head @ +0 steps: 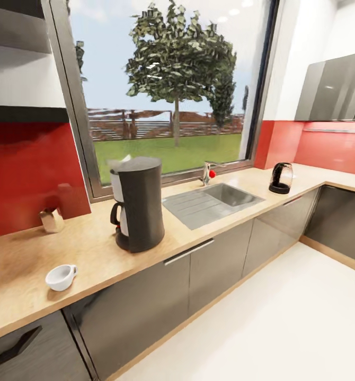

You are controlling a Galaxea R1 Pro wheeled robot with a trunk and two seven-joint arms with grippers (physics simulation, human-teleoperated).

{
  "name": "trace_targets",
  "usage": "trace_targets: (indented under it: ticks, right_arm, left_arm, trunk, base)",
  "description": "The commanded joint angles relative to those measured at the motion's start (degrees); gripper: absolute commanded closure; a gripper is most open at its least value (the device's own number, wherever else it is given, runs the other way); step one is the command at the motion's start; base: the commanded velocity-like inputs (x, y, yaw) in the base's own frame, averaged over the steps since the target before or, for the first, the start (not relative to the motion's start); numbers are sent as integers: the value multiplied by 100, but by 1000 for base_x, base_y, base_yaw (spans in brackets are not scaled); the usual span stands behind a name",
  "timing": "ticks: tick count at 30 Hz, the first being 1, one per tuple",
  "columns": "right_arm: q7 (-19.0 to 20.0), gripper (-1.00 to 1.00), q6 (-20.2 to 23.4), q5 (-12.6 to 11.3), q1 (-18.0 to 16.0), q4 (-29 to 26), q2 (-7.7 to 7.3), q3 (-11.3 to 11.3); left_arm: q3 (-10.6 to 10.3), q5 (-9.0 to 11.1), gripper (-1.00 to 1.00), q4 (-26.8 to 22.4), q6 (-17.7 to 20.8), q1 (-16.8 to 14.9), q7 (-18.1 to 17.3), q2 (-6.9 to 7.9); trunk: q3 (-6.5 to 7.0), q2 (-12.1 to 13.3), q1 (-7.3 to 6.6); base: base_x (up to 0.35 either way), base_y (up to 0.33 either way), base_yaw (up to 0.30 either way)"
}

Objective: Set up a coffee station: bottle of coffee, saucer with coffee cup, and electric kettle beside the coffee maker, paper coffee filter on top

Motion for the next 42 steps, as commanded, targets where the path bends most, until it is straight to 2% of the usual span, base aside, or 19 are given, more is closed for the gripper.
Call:
trace_targets:
  ticks: [1, 25, 31, 42]
  right_arm:
    - [-3, -100, -16, -2, -2, 0, -2, 19]
    - [-19, -100, -7, 40, -2, 1, 24, 37]
    - [0, -100, 0, 38, -2, 3, 6, 41]
    - [13, -100, 2, 39, -2, 1, 1, 42]
  left_arm:
    - [-48, 38, -100, 4, -31, -3, -8, 0]
    - [-44, 38, -100, 3, -31, -5, -8, 0]
    - [-49, 38, -100, 2, -31, -5, -8, -1]
    - [-46, 42, -100, -5, -31, -5, 0, -11]
  trunk:
    - [-7, -5, -2]
    - [-7, -5, -2]
    - [-7, -5, -2]
    - [172, 396, -221]
  base:
    - [-148, 144, 236]
    - [-19, 19, 268]
    - [0, 0, 112]
    - [0, 0, 11]
